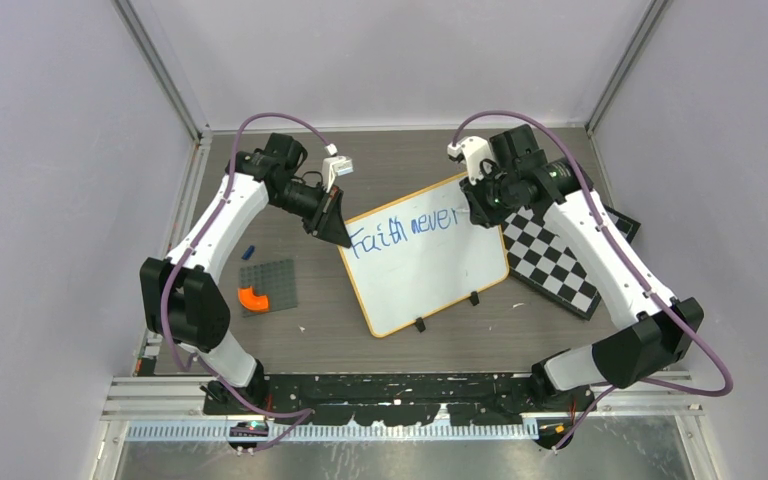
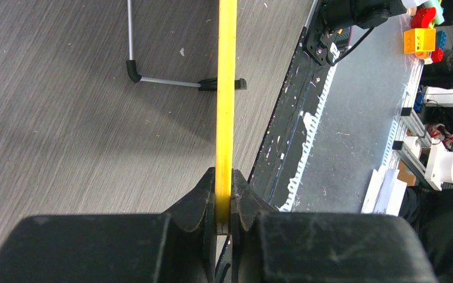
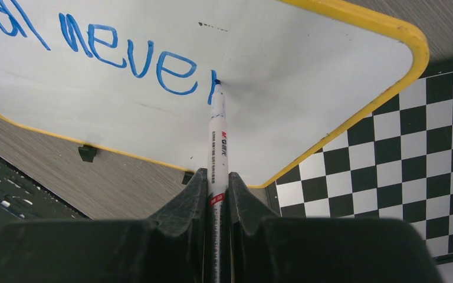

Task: Write a sentence on the whiteboard

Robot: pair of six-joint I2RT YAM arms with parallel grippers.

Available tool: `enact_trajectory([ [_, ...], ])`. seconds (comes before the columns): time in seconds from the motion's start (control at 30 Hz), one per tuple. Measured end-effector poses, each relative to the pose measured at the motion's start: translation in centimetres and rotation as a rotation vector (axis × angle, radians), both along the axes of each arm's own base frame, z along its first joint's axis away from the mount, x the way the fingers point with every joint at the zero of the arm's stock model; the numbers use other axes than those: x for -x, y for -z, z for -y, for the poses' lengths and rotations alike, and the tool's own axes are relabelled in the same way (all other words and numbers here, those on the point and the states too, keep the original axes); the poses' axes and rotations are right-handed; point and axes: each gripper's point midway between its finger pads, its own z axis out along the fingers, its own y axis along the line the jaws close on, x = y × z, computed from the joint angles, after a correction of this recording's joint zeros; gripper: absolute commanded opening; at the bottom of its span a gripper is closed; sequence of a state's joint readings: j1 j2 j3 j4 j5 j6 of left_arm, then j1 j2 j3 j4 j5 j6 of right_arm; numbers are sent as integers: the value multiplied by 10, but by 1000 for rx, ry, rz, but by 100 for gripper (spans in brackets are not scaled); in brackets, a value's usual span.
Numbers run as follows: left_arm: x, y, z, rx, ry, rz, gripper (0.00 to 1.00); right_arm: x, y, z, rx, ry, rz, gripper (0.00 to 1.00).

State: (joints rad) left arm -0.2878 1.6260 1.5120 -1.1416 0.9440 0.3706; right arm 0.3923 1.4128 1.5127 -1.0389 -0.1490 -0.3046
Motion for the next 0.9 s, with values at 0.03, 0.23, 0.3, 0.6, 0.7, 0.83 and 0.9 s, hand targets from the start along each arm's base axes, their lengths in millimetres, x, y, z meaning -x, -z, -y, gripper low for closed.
enact_trajectory([
  [0.03,0,0,0,0,0,0,0,-1,-1,0,0,0,2,0],
  [0.23,0,0,0,-1,-1,-2,0,-4,0,1,4,6,-3,0],
  [0.3,0,0,0,-1,-1,-2,0,-5,-1,3,5,12,-3,0],
  [0.6,0,0,0,0,-2,-2,2,-10,-8,8,0,26,15,0],
  [0.7,0,0,0,0,-5,-3,13,-6,-10,3,-23,0,7,0],
  [0.83,0,0,1,-2,-11,-11,29,2,-14,-4,-61,-33,-16,0],
  [0.9,1,0,3,-5,-10,-16,35,6,-19,-7,-81,-48,-22,0],
])
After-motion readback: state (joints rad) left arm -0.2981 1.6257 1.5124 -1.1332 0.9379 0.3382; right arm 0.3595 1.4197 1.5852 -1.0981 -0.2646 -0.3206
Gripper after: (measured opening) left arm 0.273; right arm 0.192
